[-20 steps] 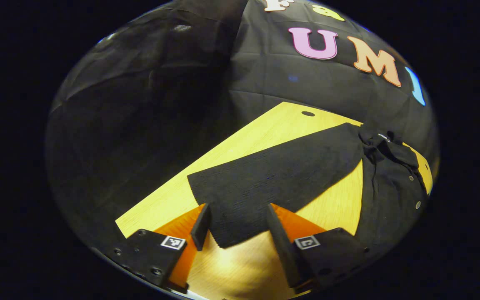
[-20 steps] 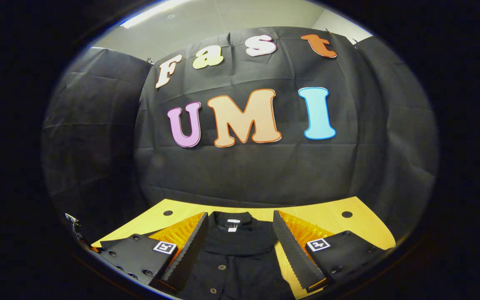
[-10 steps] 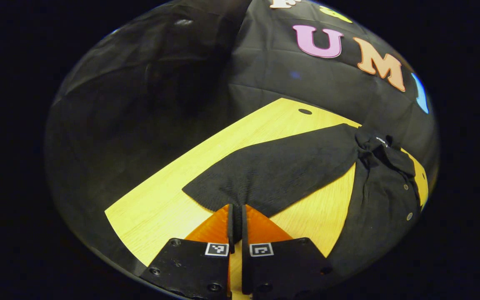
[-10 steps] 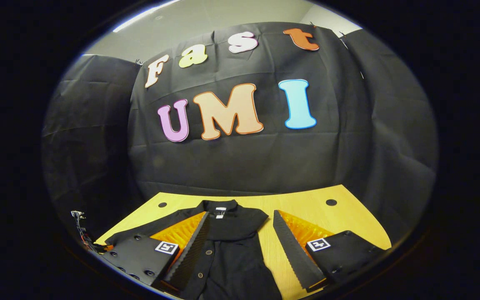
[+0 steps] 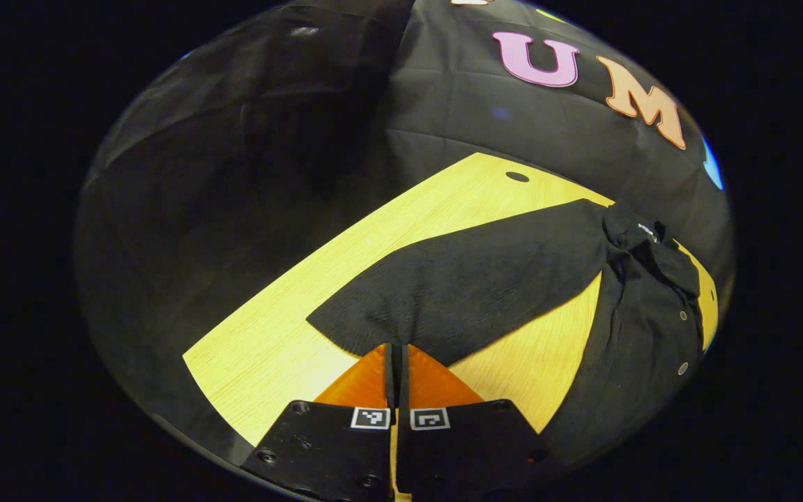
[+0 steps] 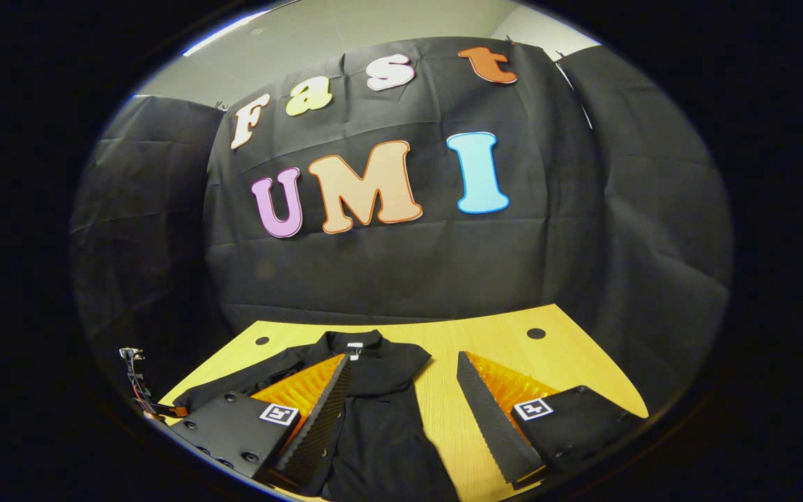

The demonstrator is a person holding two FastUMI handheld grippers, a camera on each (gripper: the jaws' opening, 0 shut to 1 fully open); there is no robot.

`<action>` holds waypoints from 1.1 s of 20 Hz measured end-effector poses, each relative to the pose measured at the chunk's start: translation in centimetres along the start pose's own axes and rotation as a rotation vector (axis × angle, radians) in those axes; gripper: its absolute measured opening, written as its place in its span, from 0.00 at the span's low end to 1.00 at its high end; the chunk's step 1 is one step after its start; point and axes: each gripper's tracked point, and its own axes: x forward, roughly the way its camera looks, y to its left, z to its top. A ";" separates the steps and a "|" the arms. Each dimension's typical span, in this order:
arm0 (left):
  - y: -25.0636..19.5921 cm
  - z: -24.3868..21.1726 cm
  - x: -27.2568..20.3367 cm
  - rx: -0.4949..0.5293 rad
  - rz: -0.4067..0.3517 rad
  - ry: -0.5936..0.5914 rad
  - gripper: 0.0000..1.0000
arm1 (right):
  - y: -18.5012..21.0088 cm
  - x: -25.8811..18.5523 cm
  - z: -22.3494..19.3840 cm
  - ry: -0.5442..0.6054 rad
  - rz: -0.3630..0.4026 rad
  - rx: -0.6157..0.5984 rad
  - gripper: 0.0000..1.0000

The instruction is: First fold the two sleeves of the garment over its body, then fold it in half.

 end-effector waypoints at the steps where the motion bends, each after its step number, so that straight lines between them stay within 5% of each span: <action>1: -0.2 0.4 -0.3 -0.010 -0.011 -0.003 0.00 | 0.0 -0.2 -0.2 0.001 0.004 0.012 0.96; 9: -9.4 9.4 -2.5 0.026 -0.179 -0.133 0.00 | -0.7 -0.5 -3.5 0.047 0.008 0.070 0.96; 16: -24.2 16.5 -3.8 0.175 -0.399 -0.256 0.00 | -2.0 -1.3 -7.1 0.099 -0.021 0.118 0.96; 22: -37.4 16.5 -6.1 0.316 -0.584 -0.305 0.00 | -1.8 -2.8 -9.7 0.134 -0.029 0.100 0.97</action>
